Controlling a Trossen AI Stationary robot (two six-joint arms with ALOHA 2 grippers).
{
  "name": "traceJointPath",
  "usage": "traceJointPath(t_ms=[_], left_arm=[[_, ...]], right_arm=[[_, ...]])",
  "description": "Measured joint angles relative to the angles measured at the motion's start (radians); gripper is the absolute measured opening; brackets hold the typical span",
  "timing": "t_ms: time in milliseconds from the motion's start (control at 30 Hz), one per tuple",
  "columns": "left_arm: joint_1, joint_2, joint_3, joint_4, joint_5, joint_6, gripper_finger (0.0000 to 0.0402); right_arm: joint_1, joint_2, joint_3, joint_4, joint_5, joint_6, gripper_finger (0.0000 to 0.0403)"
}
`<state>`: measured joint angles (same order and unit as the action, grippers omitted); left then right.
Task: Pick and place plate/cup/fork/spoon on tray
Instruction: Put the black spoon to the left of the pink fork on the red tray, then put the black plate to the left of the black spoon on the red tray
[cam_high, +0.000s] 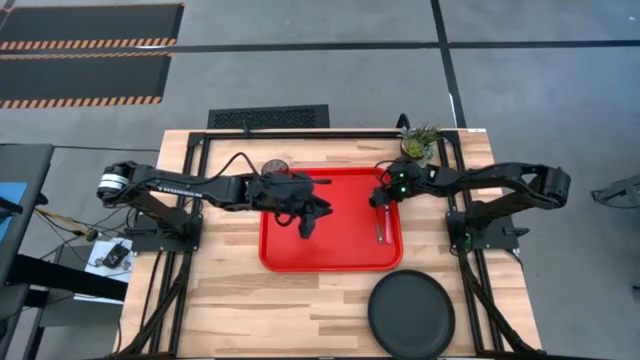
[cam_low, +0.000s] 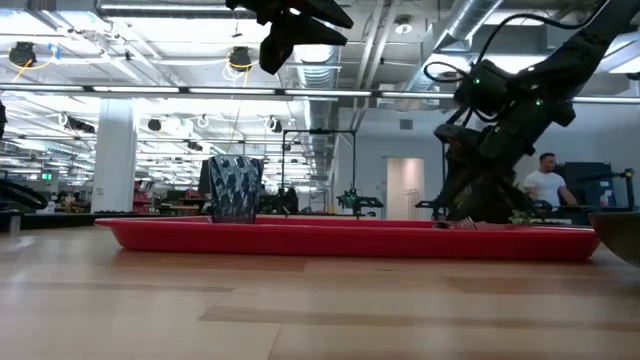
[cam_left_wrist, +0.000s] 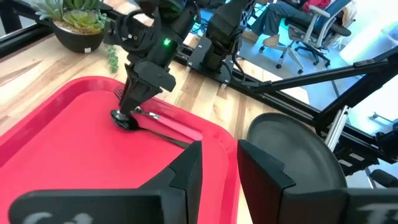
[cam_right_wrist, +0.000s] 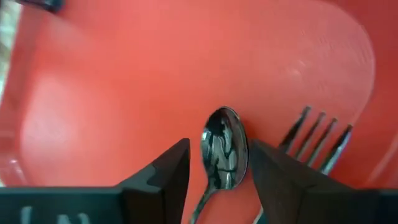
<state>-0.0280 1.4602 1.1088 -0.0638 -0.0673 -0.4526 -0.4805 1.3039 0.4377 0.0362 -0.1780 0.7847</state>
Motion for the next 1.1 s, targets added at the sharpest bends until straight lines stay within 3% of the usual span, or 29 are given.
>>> traceJointPath(t_ms=[267,500,633,867,1100], left_arm=[[-0.004,0.000,0.000,-0.002,0.000,0.004,0.0086],[-0.036,-0.005,0.000,0.004,0.004,0.034,0.0060],[-0.049,-0.005,0.000,0.038,0.059,0.044,0.0020],[-0.051,-0.005,0.000,0.086,0.103,0.050,0.0001],[-0.079,-0.005,0.000,0.090,0.069,0.065,0.0000]], right_arm=[[0.026,-0.098,0.039,-0.112,0.001,-0.040,0.0174],[0.130,-0.281,0.094,-0.390,-0.026,-0.196,0.0074],[0.255,-0.408,0.094,-0.499,-0.036,-0.241,0.0011],[0.549,-0.531,0.094,-0.652,0.046,-0.120,0.0028],[0.842,-0.561,0.092,-0.659,0.220,0.042,0.0005]])
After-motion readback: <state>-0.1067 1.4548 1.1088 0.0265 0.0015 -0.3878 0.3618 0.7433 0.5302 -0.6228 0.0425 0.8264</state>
